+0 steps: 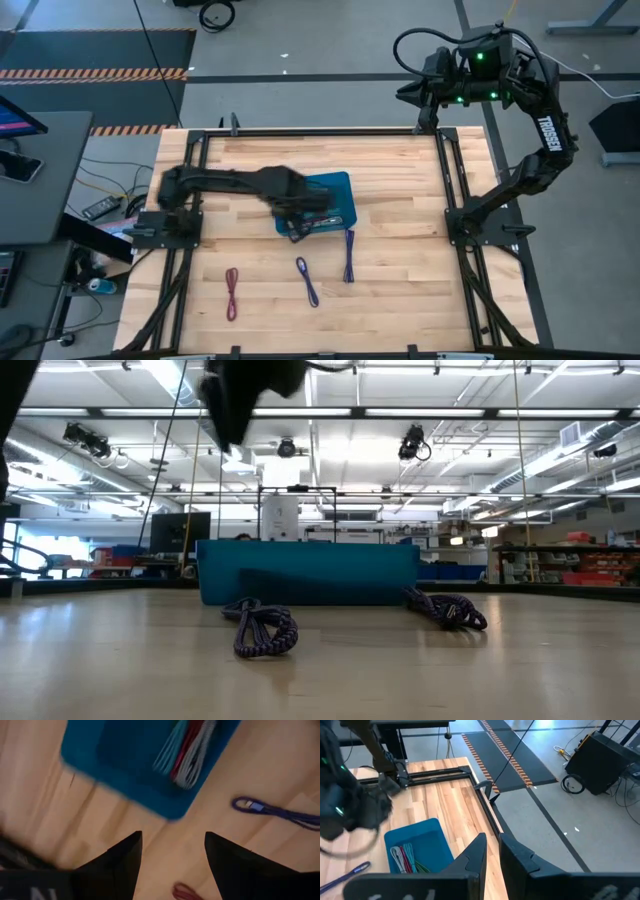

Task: Pick and place USB-C Cables
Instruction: Put the black pink charger cable into the blue bin

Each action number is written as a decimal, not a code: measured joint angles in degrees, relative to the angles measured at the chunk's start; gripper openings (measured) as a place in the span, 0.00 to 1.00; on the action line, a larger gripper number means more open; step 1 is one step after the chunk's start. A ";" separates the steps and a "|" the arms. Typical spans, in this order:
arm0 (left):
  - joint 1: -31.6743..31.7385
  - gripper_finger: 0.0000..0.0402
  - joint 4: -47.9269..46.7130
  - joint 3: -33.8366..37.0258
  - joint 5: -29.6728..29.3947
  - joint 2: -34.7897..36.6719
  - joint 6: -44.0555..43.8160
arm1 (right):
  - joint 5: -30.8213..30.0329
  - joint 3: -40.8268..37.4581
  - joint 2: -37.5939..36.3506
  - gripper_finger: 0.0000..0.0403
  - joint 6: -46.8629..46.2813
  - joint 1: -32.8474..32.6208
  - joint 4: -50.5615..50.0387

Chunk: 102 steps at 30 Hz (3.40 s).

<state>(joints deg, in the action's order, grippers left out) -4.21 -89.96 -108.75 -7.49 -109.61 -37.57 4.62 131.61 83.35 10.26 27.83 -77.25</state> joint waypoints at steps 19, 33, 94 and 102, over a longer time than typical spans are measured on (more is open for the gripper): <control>-29.80 0.55 22.42 37.24 5.49 19.89 -76.80 | 0.02 0.00 0.00 0.14 -8.21 0.00 0.04; -42.60 0.50 33.16 43.03 13.38 15.42 -96.85 | 2.56 0.00 0.00 0.14 -9.85 0.00 0.02; -28.42 0.05 45.65 50.28 -2.79 15.05 -81.03 | 4.70 -0.04 0.02 0.14 0.07 0.02 -2.58; -14.15 0.05 24.34 27.18 -18.29 16.49 -46.40 | 4.62 -0.04 0.02 0.14 -0.04 0.02 -2.54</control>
<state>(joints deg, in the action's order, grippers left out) -18.35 -65.62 -81.57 -25.78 -93.12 -83.96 9.24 131.57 83.37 10.22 27.86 -79.79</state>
